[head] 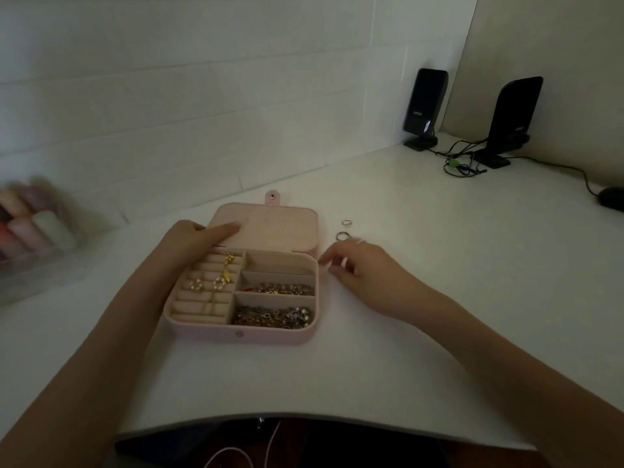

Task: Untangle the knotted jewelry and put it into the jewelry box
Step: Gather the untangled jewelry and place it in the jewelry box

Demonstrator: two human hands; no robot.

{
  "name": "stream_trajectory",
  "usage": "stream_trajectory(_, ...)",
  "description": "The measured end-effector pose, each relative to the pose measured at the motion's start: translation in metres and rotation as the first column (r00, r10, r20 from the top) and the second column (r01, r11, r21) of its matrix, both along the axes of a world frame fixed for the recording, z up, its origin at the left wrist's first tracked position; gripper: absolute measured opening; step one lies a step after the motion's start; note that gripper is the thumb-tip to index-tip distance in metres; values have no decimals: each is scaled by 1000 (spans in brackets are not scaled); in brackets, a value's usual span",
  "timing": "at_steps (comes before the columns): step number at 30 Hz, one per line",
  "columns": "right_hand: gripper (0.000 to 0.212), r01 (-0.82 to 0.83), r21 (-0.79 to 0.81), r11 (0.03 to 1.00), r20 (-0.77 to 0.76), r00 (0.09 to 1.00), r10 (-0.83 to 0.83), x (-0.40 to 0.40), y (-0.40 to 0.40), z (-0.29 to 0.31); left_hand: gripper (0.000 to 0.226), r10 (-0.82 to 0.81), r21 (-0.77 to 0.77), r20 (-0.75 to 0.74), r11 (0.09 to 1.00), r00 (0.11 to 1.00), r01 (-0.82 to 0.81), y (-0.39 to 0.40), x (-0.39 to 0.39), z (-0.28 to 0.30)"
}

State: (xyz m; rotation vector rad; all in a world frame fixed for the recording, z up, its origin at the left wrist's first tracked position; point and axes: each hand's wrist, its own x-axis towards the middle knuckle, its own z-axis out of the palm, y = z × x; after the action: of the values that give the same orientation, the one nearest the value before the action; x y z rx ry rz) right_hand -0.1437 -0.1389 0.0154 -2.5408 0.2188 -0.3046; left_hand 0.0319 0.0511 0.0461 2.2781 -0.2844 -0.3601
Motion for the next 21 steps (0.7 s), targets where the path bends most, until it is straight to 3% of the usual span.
stream_trajectory(3,33,178,30,984,128,975,-181,7,-28,-3,47,47,-130,-41,990,998,-52,3,0,-7)
stream_trajectory(7,35,317,43,947,120,940,-320,23,-58,-4,46,119,-239,-3,964,993,-117,-3,-4,-17)
stream_trajectory(13,23,180,20,983,63,981,-181,53,-70,-2,36,163,-373,60,919,985,-129,-8,-4,-20)
stream_trajectory(18,15,212,-68,975,160,967,-199,53,-72,-12,45,145,-446,-9,885,989,-133,-7,6,-21)
stream_trajectory(21,10,252,75,965,243,934,-263,50,-71,-10,52,176,-400,-16,901,984,-167,-6,14,-18)
